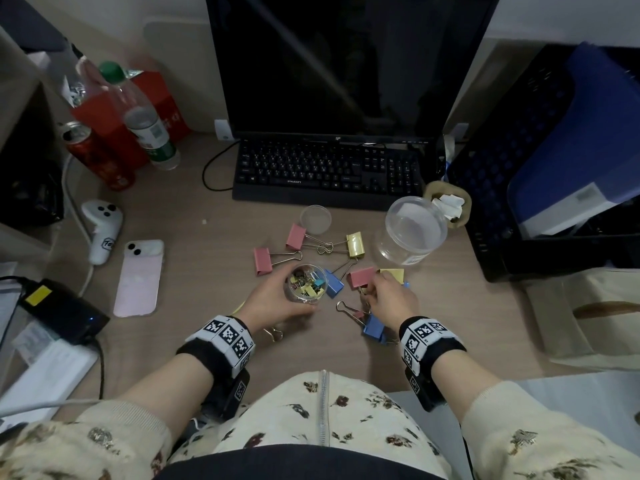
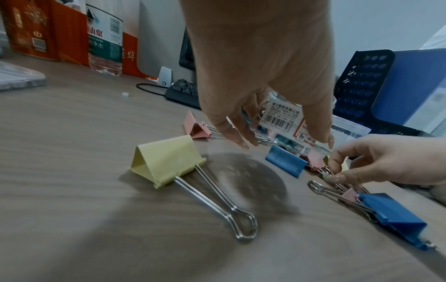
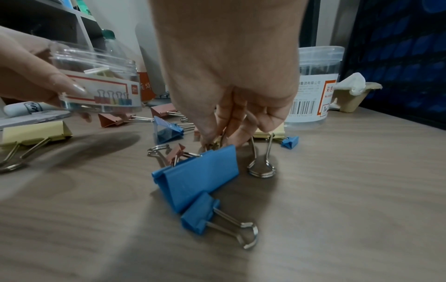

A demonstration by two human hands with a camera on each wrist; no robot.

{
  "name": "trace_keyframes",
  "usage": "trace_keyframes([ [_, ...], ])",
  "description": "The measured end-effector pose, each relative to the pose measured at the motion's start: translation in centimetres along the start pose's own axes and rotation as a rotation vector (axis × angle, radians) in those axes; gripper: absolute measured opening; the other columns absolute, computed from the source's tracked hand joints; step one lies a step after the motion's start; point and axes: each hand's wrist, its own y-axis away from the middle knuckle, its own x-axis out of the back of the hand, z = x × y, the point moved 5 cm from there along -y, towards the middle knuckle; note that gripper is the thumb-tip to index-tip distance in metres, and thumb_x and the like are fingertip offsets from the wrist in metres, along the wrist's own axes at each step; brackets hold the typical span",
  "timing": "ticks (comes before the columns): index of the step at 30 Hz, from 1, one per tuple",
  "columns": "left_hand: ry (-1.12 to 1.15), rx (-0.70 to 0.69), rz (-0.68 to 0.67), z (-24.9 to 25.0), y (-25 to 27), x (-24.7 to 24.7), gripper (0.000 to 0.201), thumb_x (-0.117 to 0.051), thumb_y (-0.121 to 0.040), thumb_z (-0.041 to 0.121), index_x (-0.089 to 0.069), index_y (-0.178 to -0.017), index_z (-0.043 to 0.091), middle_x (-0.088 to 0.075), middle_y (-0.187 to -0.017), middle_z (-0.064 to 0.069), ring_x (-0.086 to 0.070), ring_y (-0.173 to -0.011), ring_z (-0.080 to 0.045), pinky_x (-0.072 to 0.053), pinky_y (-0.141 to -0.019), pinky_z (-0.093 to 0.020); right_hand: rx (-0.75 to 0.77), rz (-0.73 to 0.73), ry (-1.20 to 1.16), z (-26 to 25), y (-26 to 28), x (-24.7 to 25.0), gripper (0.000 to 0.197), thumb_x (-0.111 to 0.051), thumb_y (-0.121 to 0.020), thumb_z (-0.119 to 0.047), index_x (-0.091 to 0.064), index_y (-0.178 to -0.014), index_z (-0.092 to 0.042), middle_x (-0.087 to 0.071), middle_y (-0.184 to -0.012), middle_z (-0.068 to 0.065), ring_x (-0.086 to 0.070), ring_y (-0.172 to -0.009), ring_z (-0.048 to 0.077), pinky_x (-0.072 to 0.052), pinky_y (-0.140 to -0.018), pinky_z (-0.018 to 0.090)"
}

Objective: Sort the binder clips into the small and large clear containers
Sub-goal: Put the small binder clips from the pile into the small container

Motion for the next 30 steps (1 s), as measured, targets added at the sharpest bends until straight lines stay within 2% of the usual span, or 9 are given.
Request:
trace_keyframes([
  [3,-0.003,0.0,-0.001,0.0,0.0,0.0,0.094,-0.094,-0.056,0.034,-0.048,-0.137,0.022,-0.058,-0.13,0.011,-0.056,-0.116,-0.005,-0.045,-0.105,-0.029,-0.001,0.007,-0.006,0.2,0.1,0.0,0.024,-0.055,-0.094,-0.035,-0.053,-0.109,-0.016,-0.054,-0.115,0.001,-0.059,-0.091,0.022,-0.045,-0.068,0.032],
  [8,-0.01,0.0,0.0,-0.1,-0.1,0.0,0.097,-0.094,-0.056,0.034,-0.046,-0.139,0.02,-0.057,-0.131,0.009,-0.055,-0.117,-0.005,-0.044,-0.106,-0.03,-0.096,0.017,-0.022,1.0,0.4,0.4,0.049,-0.058,-0.088,-0.052,-0.044,-0.122,-0.019,-0.055,-0.115,-0.002,-0.059,-0.099,0.022,-0.045,-0.071,0.032],
  [11,-0.011,-0.004,-0.003,-0.1,-0.1,-0.1,0.095,-0.094,-0.056,0.035,-0.047,-0.137,0.023,-0.057,-0.129,0.011,-0.055,-0.116,-0.004,-0.044,-0.106,-0.03,-0.097,-0.027,0.007,1.0,0.2,0.0,0.041,-0.057,-0.087,-0.048,-0.049,-0.113,-0.016,-0.058,-0.111,0.001,-0.06,-0.094,0.022,-0.046,-0.071,0.032],
  [16,-0.034,0.009,-0.004,-0.1,-0.2,-0.2,0.098,-0.094,-0.055,0.038,-0.045,-0.139,0.022,-0.055,-0.132,0.011,-0.053,-0.118,-0.005,-0.042,-0.108,-0.028,-0.127,-0.06,-0.011,0.8,0.2,-0.1,0.036,-0.06,-0.083,-0.039,-0.05,-0.108,-0.016,-0.062,-0.1,0.002,-0.059,-0.084,0.02,-0.047,-0.068,0.03],
  [19,-0.037,0.014,0.001,-0.1,-0.1,-0.1,0.098,-0.094,-0.056,0.036,-0.045,-0.14,0.023,-0.055,-0.129,0.013,-0.052,-0.118,-0.005,-0.041,-0.108,-0.028,-0.154,-0.064,-0.034,1.1,0.1,0.2,0.032,-0.058,-0.084,-0.039,-0.049,-0.107,-0.018,-0.064,-0.099,0.001,-0.059,-0.085,0.022,-0.046,-0.07,0.031],
  [21,-0.043,0.022,-0.004,-0.3,-0.1,0.0,0.1,-0.093,-0.055,0.04,-0.044,-0.141,0.024,-0.055,-0.133,0.012,-0.053,-0.119,-0.005,-0.042,-0.108,-0.03,-0.135,-0.066,-0.08,1.3,0.0,0.2,0.031,-0.058,-0.087,-0.037,-0.049,-0.111,-0.019,-0.065,-0.102,0.002,-0.059,-0.089,0.024,-0.045,-0.07,0.031],
  [25,-0.039,0.034,-0.011,-0.3,-0.1,0.1,0.103,-0.093,-0.052,0.046,-0.045,-0.14,0.025,-0.056,-0.135,0.011,-0.054,-0.121,-0.005,-0.043,-0.109,-0.033,-0.054,-0.051,-0.137,1.0,-0.1,0.5,0.041,-0.053,-0.091,-0.032,-0.044,-0.131,-0.027,-0.067,-0.103,0.003,-0.062,-0.094,0.027,-0.05,-0.073,0.034],
  [30,-0.038,0.043,-0.001,0.1,-0.2,0.2,0.101,-0.093,-0.057,0.037,-0.042,-0.142,0.021,-0.052,-0.135,0.013,-0.051,-0.121,-0.006,-0.04,-0.11,-0.03,-0.001,0.021,-0.167,0.6,-0.3,0.7,0.029,-0.041,-0.098,-0.036,-0.048,-0.125,-0.027,-0.067,-0.088,0.004,-0.062,-0.081,0.027,-0.05,-0.066,0.035],
])
